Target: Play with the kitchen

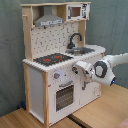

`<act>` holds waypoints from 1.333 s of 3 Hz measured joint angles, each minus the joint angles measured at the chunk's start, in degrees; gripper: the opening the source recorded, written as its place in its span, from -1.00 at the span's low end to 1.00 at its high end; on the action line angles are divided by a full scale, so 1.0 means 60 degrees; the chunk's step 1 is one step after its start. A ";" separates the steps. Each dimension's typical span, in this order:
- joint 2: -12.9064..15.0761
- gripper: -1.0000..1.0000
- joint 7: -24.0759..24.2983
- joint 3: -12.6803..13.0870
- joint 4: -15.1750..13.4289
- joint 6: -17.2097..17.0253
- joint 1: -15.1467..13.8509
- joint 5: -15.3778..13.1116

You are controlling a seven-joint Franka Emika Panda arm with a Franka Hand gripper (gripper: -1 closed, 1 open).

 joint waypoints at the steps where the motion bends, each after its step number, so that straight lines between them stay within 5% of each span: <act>1: -0.0039 -1.00 -0.1174 -0.0001 0.0051 -0.0023 -0.0013 0.0001; 4: -0.0060 -1.00 -0.4518 -0.0007 0.0045 -0.0016 0.0007 0.0031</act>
